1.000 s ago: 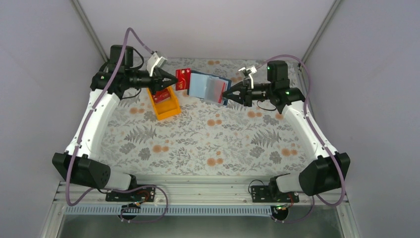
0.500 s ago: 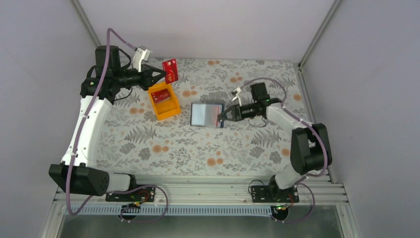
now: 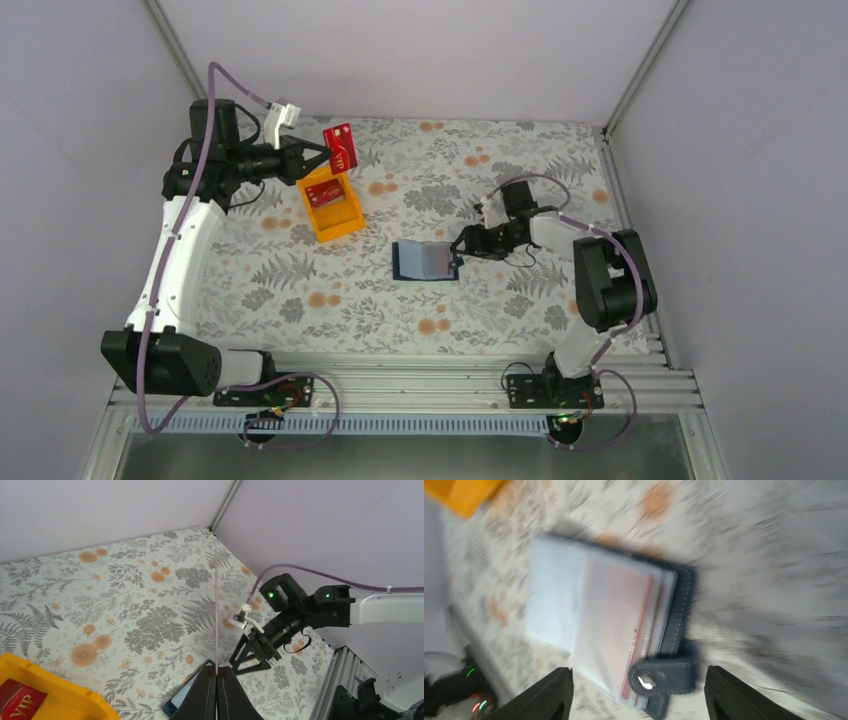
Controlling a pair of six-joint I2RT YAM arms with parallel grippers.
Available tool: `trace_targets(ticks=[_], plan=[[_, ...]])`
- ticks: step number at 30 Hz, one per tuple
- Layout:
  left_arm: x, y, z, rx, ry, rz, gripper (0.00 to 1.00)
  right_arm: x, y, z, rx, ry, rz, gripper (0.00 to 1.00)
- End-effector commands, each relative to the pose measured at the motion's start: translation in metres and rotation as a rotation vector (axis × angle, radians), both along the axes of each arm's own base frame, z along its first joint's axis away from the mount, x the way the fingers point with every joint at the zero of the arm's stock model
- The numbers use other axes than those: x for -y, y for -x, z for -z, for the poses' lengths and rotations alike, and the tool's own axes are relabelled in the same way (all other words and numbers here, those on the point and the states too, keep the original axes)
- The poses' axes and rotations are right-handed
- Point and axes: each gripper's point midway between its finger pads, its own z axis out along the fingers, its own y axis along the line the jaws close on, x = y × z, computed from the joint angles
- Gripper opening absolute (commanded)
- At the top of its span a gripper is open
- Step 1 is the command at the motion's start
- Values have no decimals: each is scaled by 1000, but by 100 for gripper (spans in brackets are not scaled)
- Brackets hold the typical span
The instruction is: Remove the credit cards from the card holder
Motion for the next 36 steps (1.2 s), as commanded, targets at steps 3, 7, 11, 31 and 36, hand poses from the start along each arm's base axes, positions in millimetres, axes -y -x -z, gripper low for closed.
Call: trace_targets(ticks=[3, 7, 11, 31, 36], plan=[[1, 8, -16, 46, 20, 23, 3, 83, -76, -81, 348, 381, 392, 79], [-2, 17, -24, 90, 11, 18, 2, 89, -90, -160, 536, 389, 457, 88], [-4, 33, -36, 146, 19, 20, 2, 43, -82, -247, 762, 274, 321, 89], [2, 111, -62, 256, 134, 194, 2, -206, 76, -376, 919, -715, -650, 52], [2, 108, -55, 227, 147, 202, 2, -220, 81, -363, 913, -687, -693, 25]])
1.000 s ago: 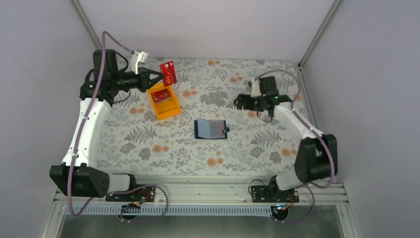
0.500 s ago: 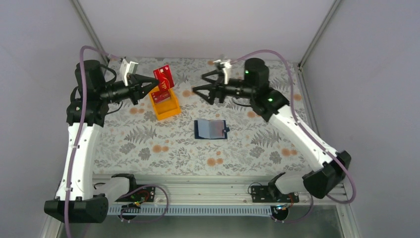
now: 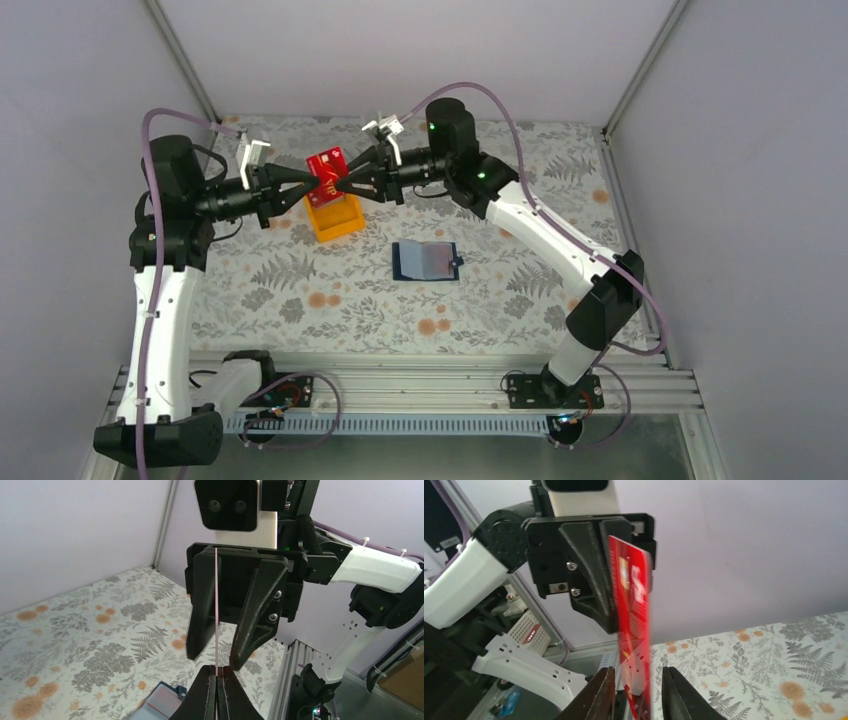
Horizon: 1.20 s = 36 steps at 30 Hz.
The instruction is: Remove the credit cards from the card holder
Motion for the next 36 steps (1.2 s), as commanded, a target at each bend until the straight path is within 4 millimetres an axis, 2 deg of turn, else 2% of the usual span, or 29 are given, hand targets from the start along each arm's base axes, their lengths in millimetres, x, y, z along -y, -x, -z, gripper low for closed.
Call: trace_targets(ticks=[1, 3, 5, 6, 8, 9, 12, 14, 15, 17, 18, 20, 23, 25, 27, 28, 30, 33, 36], plan=[[2, 4, 1, -4, 19, 41, 2, -7, 22, -11, 49, -18, -90, 19], [2, 5, 0, 1, 17, 42, 2, -7, 22, -10, 41, -13, -88, 5], [2, 6, 0, 7, 9, 37, 2, -7, 16, -7, 15, 13, -55, 4], [1, 6, 2, 15, -6, 26, 11, -6, 9, -3, -23, 38, -30, 4], [-5, 1, 5, 68, -84, -32, 59, 4, -10, 9, -155, 93, 23, 4], [-10, -3, 8, 106, -149, -80, 72, 11, -19, 19, -244, 119, 35, 4], [-30, -10, 3, 220, -357, -199, 74, 29, -35, 49, -387, 174, 110, 4], [-40, -5, -16, 366, -497, -232, 74, 35, -36, 66, -417, 233, 171, 4], [-44, -3, -21, 426, -560, -242, 75, 37, -34, 71, -430, 247, 174, 4], [-61, -12, -26, 545, -707, -318, 76, 38, -32, 82, -463, 264, 177, 4], [-72, -21, -27, 593, -769, -376, 77, 42, -26, 76, -457, 255, 178, 4], [-82, -34, -28, 679, -846, -433, 79, 45, -25, 77, -458, 259, 186, 4], [-65, -34, -30, 890, -901, -343, 79, 45, -25, 83, -476, 272, 167, 4], [-46, -26, -21, 1088, -977, -230, 79, 46, -24, 85, -494, 271, 135, 4], [-29, -18, 5, 1331, -1137, -86, 79, 44, -28, 97, -524, 281, 107, 4], [-22, -19, 25, 1478, -1232, -19, 80, 44, -28, 97, -524, 278, 96, 4], [-7, -16, 33, 1771, -1302, -2, 80, 42, -28, 98, -520, 275, 80, 4], [22, -5, 30, 2166, -1279, -26, 80, 41, -28, 97, -524, 266, 57, 4], [37, -4, 54, 2400, -1300, 21, 80, 40, -25, 98, -533, 264, 25, 4]])
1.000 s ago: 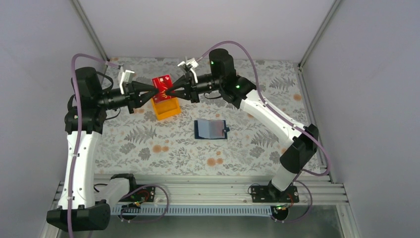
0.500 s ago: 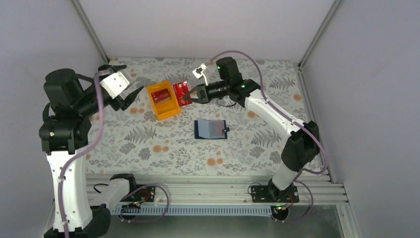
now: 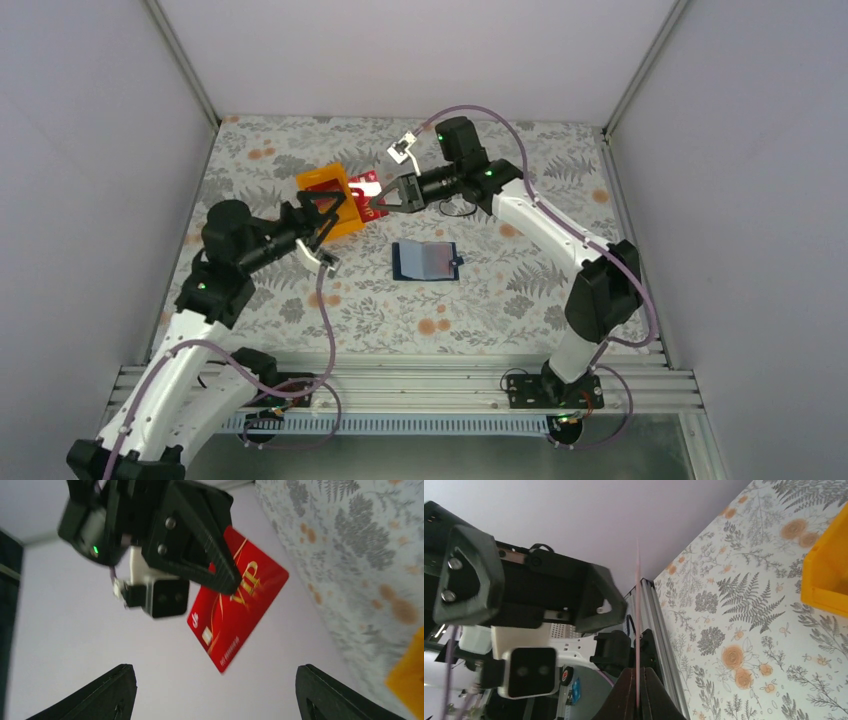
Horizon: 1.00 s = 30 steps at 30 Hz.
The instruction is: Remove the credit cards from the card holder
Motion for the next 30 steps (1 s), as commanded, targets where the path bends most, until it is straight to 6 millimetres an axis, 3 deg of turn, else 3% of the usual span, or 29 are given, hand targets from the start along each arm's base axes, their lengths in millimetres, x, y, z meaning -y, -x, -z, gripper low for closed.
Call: trace_targets(ticks=[1, 7, 15, 18, 24, 27, 28, 30], plan=[[24, 7, -29, 677, -253, 186, 80, -2, 3, -4, -16, -34, -59, 4], [24, -6, 6, 654, -330, 179, 70, -3, 4, -3, -21, -47, -89, 4], [26, -21, 12, 644, -331, 164, 52, -6, 12, -4, -41, -72, -146, 4], [28, -22, 13, 640, -332, 172, 42, -11, 16, -4, -57, -81, -177, 4], [31, -16, 17, 613, -342, 204, 3, -18, 26, 3, -69, -78, -223, 4], [27, -19, 24, 564, -348, 182, 2, -14, 23, 6, -73, -71, -216, 4], [25, -21, 25, 538, -347, 165, 2, -11, 17, 5, -71, -68, -197, 10], [18, -28, 32, 445, -354, 110, 2, 2, -5, 8, -53, -38, -104, 36]])
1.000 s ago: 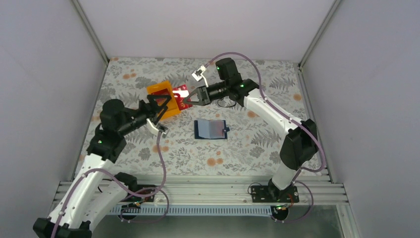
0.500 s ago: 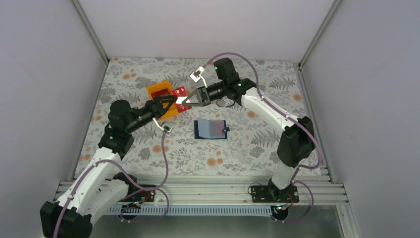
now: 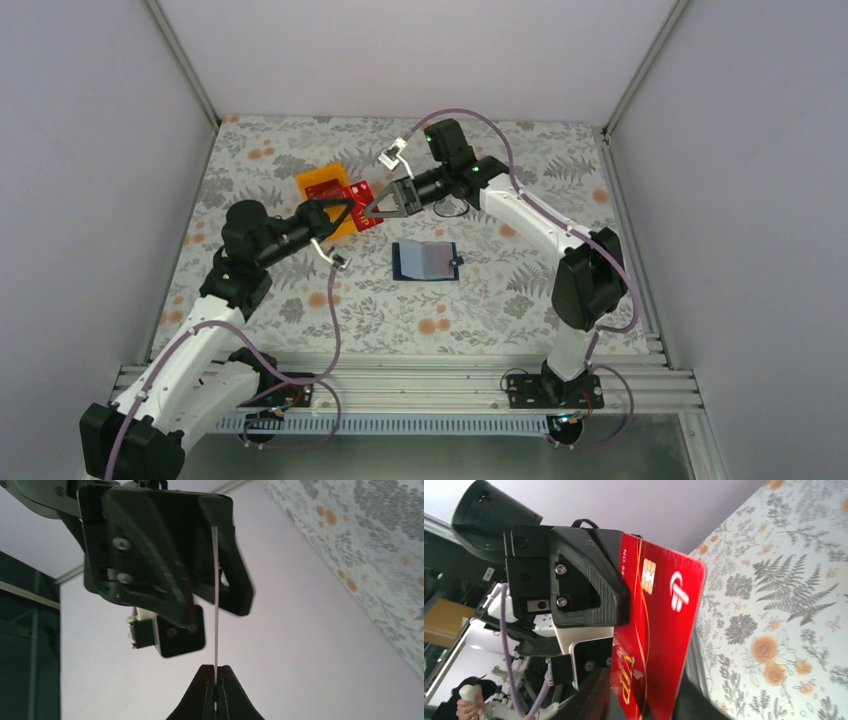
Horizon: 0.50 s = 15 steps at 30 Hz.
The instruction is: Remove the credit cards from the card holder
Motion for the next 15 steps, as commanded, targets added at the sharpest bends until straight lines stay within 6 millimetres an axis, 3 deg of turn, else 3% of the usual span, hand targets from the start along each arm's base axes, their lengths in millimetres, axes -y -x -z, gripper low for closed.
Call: trace_targets(ticks=[1, 3, 6, 10, 15], plan=[[-11, -9, 15, 101, -237, -71, 2, 24, -32, 3, 34, 44, 138, 49], [-25, -23, 30, -51, -234, -215, 2, 57, -71, 16, 70, 129, 350, 65], [-50, -50, 48, -328, -183, -501, 2, 114, -107, 17, 144, 227, 627, 78], [-90, -92, 51, -723, -43, -972, 2, 152, -118, 17, 173, 264, 732, 80], [-104, -127, 74, -1077, 191, -1340, 3, 177, -125, 10, 193, 257, 793, 81]])
